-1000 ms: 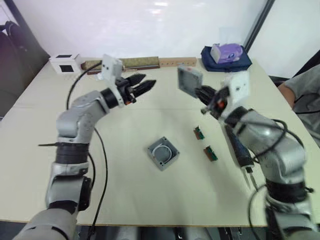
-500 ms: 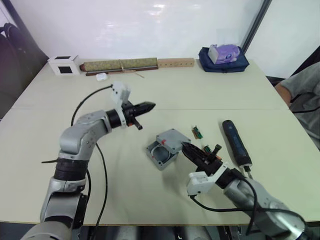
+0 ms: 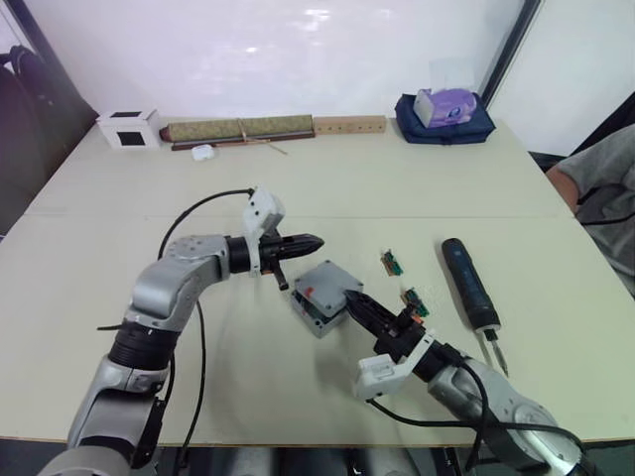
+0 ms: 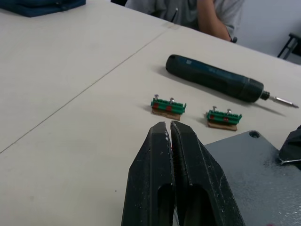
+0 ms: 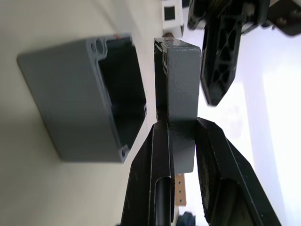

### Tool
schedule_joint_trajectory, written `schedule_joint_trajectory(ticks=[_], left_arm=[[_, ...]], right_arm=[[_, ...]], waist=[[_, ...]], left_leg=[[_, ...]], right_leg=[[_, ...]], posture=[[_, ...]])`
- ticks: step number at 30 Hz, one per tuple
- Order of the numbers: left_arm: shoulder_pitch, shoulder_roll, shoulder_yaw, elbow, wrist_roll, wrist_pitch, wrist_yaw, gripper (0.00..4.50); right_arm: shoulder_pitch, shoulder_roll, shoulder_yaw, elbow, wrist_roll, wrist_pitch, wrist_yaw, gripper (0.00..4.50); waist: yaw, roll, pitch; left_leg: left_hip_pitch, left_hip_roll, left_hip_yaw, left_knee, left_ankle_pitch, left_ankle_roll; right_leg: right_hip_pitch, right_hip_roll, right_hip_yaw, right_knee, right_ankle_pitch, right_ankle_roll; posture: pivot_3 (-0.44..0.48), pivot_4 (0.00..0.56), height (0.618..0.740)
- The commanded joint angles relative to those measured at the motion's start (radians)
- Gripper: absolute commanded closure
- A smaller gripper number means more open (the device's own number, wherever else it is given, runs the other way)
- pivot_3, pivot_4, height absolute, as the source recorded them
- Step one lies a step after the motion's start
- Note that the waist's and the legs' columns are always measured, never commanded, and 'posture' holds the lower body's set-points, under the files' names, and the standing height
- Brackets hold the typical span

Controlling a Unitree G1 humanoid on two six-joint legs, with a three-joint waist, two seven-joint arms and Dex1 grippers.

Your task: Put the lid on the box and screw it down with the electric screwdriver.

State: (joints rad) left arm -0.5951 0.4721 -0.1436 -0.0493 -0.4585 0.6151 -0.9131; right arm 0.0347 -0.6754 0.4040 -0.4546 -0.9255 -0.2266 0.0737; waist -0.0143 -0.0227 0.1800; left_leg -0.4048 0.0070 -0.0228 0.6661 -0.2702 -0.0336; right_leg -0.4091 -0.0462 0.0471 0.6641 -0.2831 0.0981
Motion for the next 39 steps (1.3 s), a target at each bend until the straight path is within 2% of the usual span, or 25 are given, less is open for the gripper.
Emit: schedule_joint_trajectory(ticks=[1,13,38,39], left_arm=[[0.003,0.009,-0.013,-0.019,0.022,-0.036,-0.024,4.40],[0.033,0.010,-0.047,-0.017,0.080,-0.083,-0.052,4.40],[0.029,0.006,-0.127,0.069,0.209,-0.228,-0.150,4.40],[0.036,0.007,-0.137,0.069,0.221,-0.244,-0.155,4.46]], right_arm=[[-0.028,0.022,-0.016,0.000,0.007,-0.029,0.034,4.37],[-0.013,0.067,-0.044,-0.002,-0.025,-0.019,0.111,4.37],[0.019,0.075,-0.083,-0.035,0.001,-0.077,0.188,4.37],[0.021,0.075,-0.085,-0.036,0.007,-0.082,0.188,3.87]], waist=[[0.000,0.000,0.000],[0.000,0.000,0.000],[0.001,0.000,0.000],[0.001,0.000,0.000]], left_leg=[[0.000,0.000,0.000,0.000,0.000,0.000],[0.000,0.000,0.000,0.000,0.000,0.000],[0.002,0.000,0.000,0.000,0.000,0.000],[0.003,0.000,0.000,0.000,0.000,0.000]], right_leg=[[0.000,0.000,0.000,0.000,0.000,0.000],[0.000,0.000,0.000,0.000,0.000,0.000],[0.003,0.000,-0.001,0.000,0.000,0.000],[0.003,0.000,-0.001,0.000,0.000,0.000]], posture=[[0.000,0.150,0.740],[0.000,0.150,0.740],[0.000,0.150,0.740],[0.000,0.150,0.740]])
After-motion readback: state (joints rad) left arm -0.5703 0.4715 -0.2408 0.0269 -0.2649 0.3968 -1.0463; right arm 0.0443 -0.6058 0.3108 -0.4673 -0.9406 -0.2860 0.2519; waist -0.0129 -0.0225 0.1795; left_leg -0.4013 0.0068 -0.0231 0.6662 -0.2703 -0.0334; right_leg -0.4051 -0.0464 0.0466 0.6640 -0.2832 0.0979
